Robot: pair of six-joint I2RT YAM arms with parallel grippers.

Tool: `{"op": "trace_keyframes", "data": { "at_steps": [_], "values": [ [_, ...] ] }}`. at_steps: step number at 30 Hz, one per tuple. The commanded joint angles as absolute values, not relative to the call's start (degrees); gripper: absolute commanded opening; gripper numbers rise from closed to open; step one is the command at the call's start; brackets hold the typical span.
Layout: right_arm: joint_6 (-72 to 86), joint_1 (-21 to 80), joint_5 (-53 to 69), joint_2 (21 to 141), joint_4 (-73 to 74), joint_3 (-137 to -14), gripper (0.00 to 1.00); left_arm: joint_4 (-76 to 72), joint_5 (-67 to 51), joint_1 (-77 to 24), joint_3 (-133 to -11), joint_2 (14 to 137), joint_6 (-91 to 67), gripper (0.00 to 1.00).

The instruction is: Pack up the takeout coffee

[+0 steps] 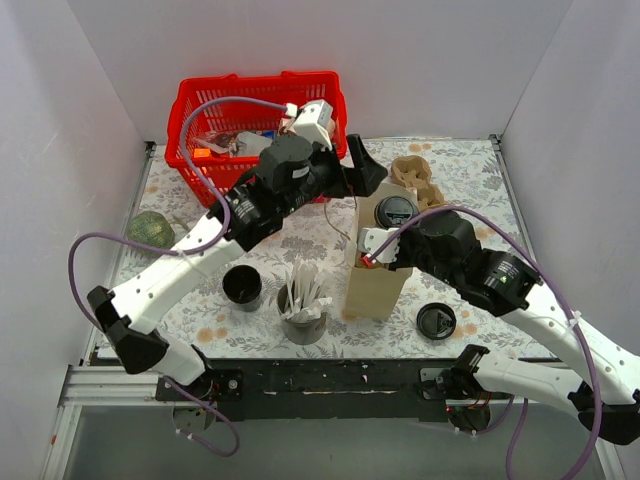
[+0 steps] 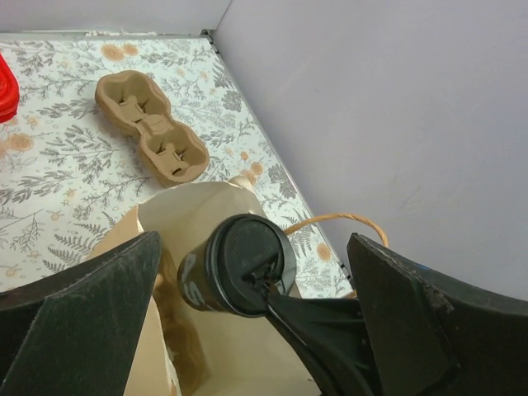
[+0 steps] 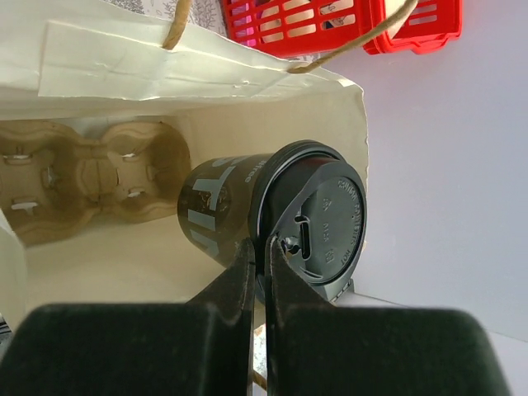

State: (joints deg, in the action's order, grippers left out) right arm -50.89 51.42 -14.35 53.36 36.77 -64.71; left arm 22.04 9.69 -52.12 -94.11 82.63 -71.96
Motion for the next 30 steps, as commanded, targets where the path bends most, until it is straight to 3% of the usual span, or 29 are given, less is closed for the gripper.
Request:
{"op": "trace_keyframes", "data": {
  "at_steps": [1,5,9,13,26,30],
  "values": [
    [-54.8,51.4,-12.6,50.5,32.6,-63.7,0.01,29.4,-6.9,-45.4,-101.1,86.9,-72.6,0.98],
    [-55.2,51.5,-11.7,49.0,32.5,-63.9,0.01,30.9,-17.9,-43.9,-103.4,89.4,-71.2,0.98],
    [-56.3,51.4,-12.1,48.6,32.3,-64.2,0.01,30.5,-26.0,-43.9,-102.2,90.5,-71.4,0.91],
    [-56.8,51.4,-11.5,49.4,33.8,-65.5,0.01,32.1,-24.5,-43.9,-102.9,91.1,-70.7,0.79],
    [-59.2,51.4,-13.1,49.7,30.0,-65.1,0.01,37.4,-22.3,-43.9,-106.3,97.4,-69.5,0.77],
    [-59.4,51.4,-13.2,50.0,29.6,-65.3,0.01,37.4,-23.1,-43.9,-106.0,97.7,-69.9,0.69]
  ]
}}
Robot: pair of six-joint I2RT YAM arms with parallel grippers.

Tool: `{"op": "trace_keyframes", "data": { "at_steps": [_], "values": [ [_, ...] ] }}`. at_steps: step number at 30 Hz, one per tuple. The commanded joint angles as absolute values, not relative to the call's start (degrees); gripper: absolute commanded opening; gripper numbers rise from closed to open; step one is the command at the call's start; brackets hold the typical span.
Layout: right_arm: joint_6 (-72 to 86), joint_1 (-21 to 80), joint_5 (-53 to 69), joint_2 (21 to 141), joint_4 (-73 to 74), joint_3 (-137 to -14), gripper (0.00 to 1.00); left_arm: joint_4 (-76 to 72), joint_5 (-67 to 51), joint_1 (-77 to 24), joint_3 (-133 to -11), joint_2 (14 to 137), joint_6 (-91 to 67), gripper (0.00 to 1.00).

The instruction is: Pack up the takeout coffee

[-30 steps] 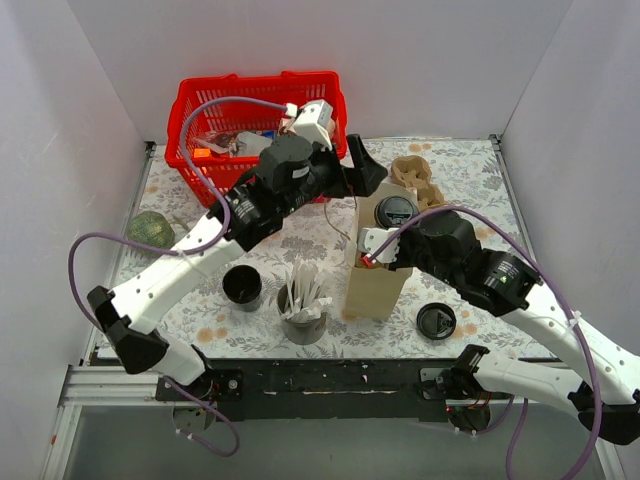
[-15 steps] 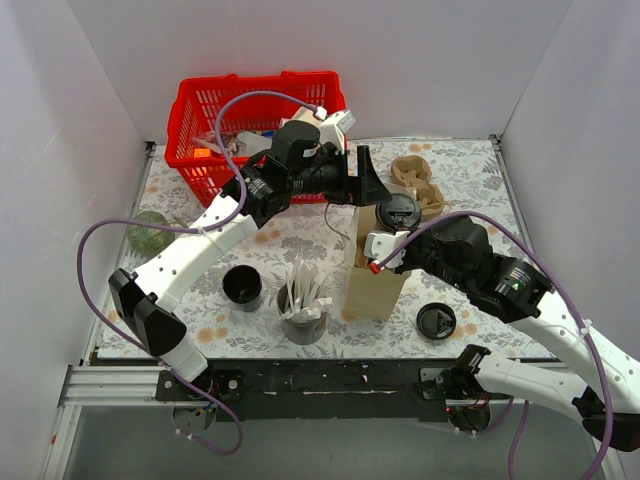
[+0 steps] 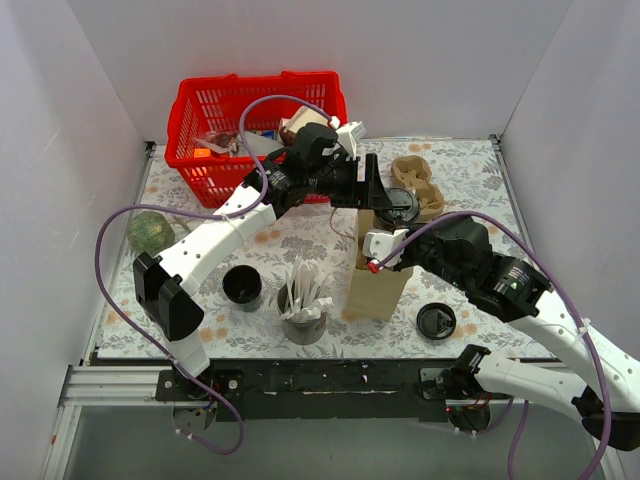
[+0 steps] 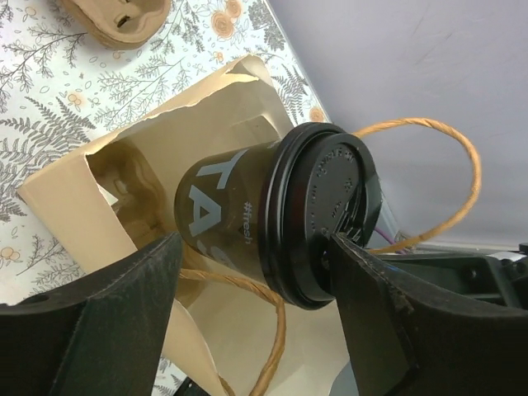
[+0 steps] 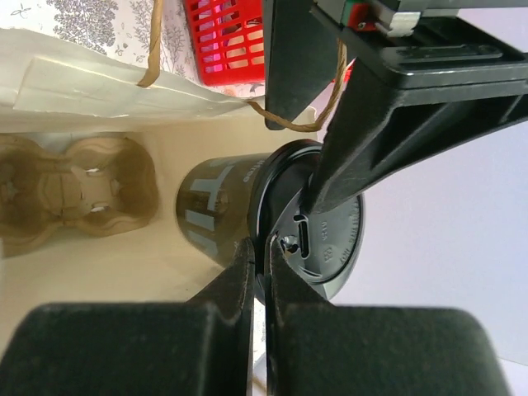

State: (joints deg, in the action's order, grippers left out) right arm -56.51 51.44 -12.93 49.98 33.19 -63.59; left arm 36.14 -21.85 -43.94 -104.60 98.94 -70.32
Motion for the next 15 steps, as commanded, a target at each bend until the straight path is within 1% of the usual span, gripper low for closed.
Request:
{"op": "trace_keyframes", "data": {
  "at_steps": [1,2,4,6,7,10,11,13,14,15],
  "values": [
    [-59.5,51.4,-13.6,50.4,29.4,-65.2,0.01,37.4,-23.2,-43.9,-105.7,97.7,-70.4,0.68],
    [-59.6,51.4,-13.9,50.4,29.3,-65.0,0.01,37.4,-23.4,-43.9,-105.6,97.6,-70.7,0.66],
    [-59.8,51.4,-14.6,51.0,28.7,-64.5,0.01,37.4,-23.9,-43.9,-105.1,97.6,-71.0,0.60],
    [-59.8,51.4,-15.0,51.3,28.3,-64.4,0.01,37.1,-24.2,-43.9,-104.8,97.6,-71.8,0.58],
    [-59.8,51.4,-15.2,51.7,28.0,-64.4,0.01,36.9,-24.2,-43.9,-104.6,97.6,-72.1,0.55],
    [-59.9,51.4,-15.6,52.2,27.5,-64.2,0.01,36.6,-24.3,-43.9,-104.5,98.3,-73.3,0.50],
    [-59.9,51.4,-15.7,52.3,27.0,-64.1,0.01,36.5,-24.3,-43.9,-104.7,98.7,-73.6,0.47],
    [-60.0,51.4,-15.6,52.2,26.9,-64.0,0.01,36.7,-23.6,-43.9,-105.0,99.0,-73.7,0.46],
    [-60.1,51.4,-15.8,52.2,27.1,-64.0,0.01,38.0,-23.0,-43.9,-105.6,99.1,-73.5,0.61],
    [-60.1,51.4,-16.0,52.3,27.2,-64.1,0.01,38.4,-22.2,-43.9,-106.2,98.9,-72.8,0.71]
  ]
}}
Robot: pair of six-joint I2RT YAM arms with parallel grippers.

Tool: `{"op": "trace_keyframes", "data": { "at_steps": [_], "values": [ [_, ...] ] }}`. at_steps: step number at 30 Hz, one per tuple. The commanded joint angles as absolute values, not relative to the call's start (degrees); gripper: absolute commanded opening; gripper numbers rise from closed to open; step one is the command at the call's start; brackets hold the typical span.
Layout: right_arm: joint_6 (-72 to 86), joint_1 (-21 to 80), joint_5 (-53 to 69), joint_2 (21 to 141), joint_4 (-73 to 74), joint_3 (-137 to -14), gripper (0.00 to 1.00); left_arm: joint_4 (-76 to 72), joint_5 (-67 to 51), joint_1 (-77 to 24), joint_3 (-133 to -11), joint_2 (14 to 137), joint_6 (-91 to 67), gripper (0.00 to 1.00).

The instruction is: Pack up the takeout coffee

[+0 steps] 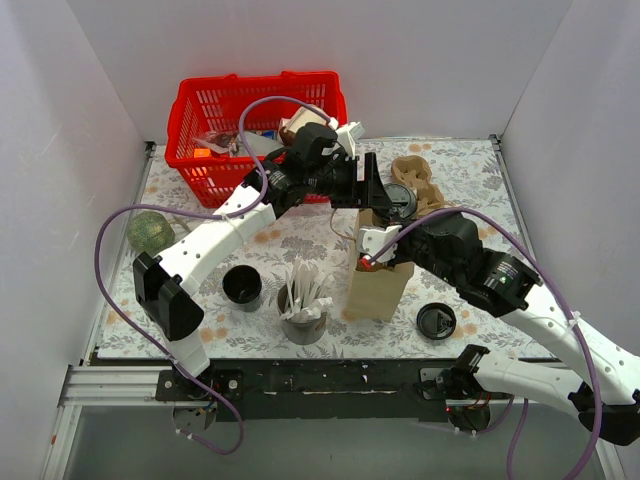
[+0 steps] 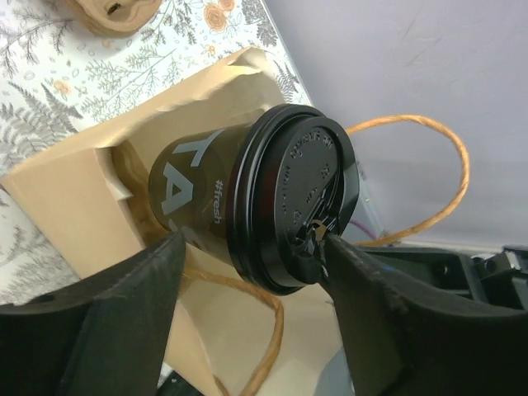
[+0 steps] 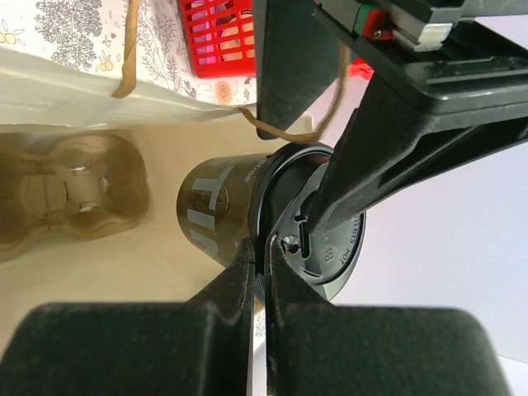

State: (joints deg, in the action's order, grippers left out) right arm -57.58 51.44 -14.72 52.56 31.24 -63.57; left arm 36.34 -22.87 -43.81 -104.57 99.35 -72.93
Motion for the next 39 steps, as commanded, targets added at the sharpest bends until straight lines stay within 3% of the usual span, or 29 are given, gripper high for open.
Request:
{"op": "trace_keyframes", "data": {
  "at_steps": [1,9,12,18,24,29,30,39],
  "values": [
    [-60.1,51.4,-16.4,52.2,27.4,-64.2,0.01,38.4,-21.7,-43.9,-106.2,98.4,-72.4,0.75],
    [-59.8,51.4,-16.5,50.1,27.5,-63.7,0.01,35.9,-17.1,-43.9,-108.3,93.6,-68.7,0.97],
    [-59.9,51.4,-16.8,49.5,27.1,-63.8,0.01,36.0,-16.2,-43.9,-110.6,94.3,-68.0,0.98],
    [-60.4,51.4,-16.5,49.9,26.4,-64.2,0.01,38.5,-18.1,-43.9,-113.8,98.5,-67.9,0.90],
    [-60.9,51.5,-16.6,50.6,25.5,-63.9,0.01,39.8,-19.5,-43.9,-113.5,99.8,-68.6,0.65],
    [-61.2,51.5,-16.3,51.2,25.8,-64.4,0.01,40.6,-19.2,-43.9,-112.6,99.9,-68.8,0.62],
    [-61.2,51.4,-16.3,51.2,25.8,-64.6,0.01,40.9,-19.2,-43.9,-112.4,100.0,-68.8,0.56],
    [-61.1,51.4,-16.4,52.9,26.1,-64.2,0.01,39.6,-21.0,-43.9,-110.3,100.5,-70.8,0.37]
  ]
}}
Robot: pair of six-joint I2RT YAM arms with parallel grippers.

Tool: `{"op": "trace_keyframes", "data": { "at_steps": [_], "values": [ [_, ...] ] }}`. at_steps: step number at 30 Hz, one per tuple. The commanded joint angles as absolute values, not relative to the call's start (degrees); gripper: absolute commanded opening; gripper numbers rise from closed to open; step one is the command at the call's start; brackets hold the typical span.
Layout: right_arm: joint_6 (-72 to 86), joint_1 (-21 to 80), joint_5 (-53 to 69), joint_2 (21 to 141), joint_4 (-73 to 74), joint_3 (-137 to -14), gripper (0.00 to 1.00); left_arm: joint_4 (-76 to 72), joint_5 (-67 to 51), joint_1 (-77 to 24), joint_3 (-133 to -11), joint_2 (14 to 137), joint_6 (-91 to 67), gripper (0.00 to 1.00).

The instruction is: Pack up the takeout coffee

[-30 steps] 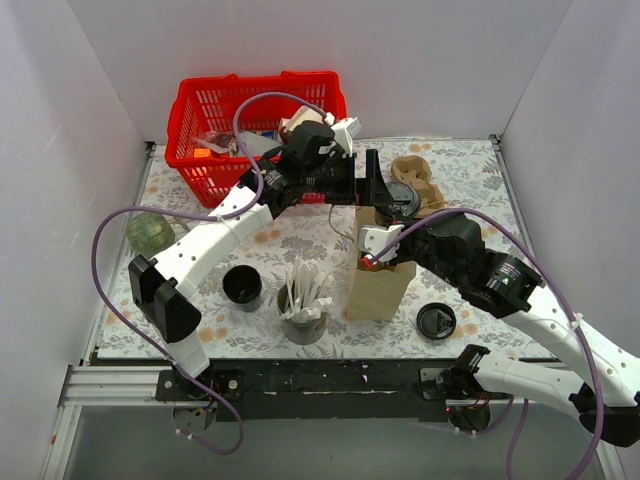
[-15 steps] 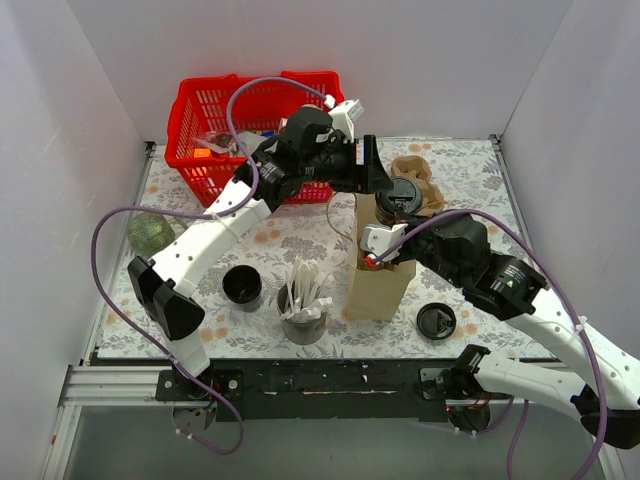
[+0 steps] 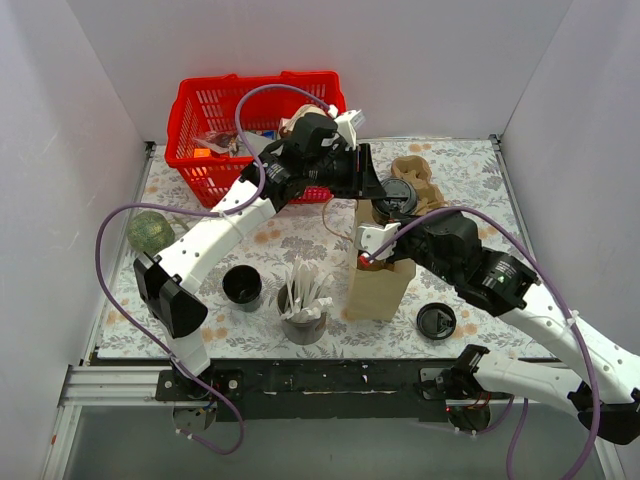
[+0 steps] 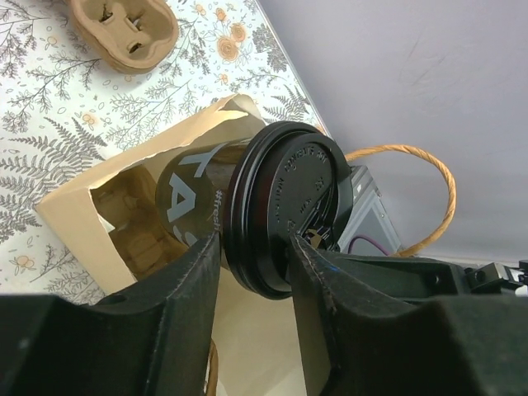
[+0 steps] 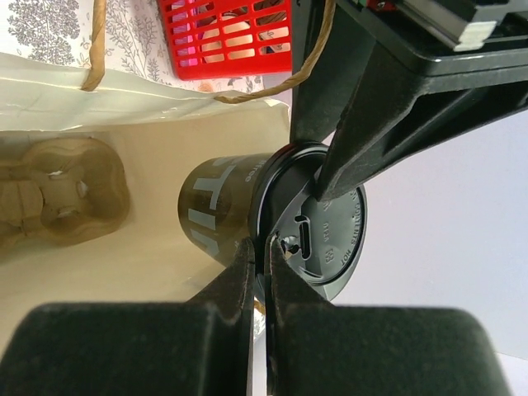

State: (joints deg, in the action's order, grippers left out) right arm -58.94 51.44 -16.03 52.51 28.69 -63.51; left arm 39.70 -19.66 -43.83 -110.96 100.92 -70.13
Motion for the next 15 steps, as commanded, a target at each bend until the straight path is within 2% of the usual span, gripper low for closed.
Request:
{"op": "trace_keyframes", "data": {
  "at_steps": [1,5,9,14,15],
  "values": [
    [-61.1,51.4,-16.6,53.1,26.2,-64.2,0.01,39.6,-21.2,-43.9,-110.4,100.5,-71.0,0.36],
    [-60.9,51.5,-16.3,53.5,26.0,-64.1,0.01,39.9,-21.4,-43.9,-110.0,100.8,-71.7,0.24],
    [-60.6,51.4,-16.3,53.5,25.7,-64.1,0.01,40.0,-20.9,-43.9,-110.0,100.9,-72.2,0.16],
    [-59.4,51.4,-16.1,53.2,25.5,-64.1,0.02,40.0,-19.5,-43.9,-110.0,100.9,-72.9,0.13],
    [-59.1,51.4,-15.8,53.2,26.2,-64.2,0.06,40.1,-19.3,-43.9,-110.0,100.9,-73.1,0.11]
  ]
}}
